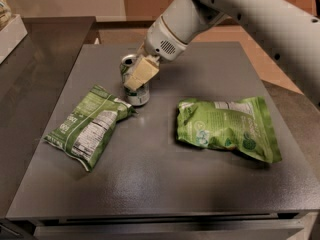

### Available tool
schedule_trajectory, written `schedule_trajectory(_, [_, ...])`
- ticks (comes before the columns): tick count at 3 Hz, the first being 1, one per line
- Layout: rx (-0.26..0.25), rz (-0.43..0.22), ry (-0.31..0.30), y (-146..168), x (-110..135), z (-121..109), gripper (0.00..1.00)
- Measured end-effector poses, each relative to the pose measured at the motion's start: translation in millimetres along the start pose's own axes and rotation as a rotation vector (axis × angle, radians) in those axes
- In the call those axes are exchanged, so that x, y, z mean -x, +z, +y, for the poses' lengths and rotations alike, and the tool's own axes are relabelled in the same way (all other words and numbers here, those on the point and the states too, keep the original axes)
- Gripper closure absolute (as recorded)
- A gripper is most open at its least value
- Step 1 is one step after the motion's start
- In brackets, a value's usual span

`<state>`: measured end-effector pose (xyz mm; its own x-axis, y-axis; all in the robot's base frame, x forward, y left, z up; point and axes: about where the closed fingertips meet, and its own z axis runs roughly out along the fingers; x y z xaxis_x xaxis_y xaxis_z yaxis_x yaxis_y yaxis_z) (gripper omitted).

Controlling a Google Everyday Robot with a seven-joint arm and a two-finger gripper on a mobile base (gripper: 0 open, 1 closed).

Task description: Move 7up can near green jalapeno chip bag

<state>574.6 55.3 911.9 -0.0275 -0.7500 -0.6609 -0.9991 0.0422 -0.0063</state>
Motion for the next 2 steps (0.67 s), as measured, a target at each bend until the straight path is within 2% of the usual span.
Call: schedule_trajectory(2, [-0.001, -0.025, 0.028, 3.6, -12.8, -4.3, 0.17])
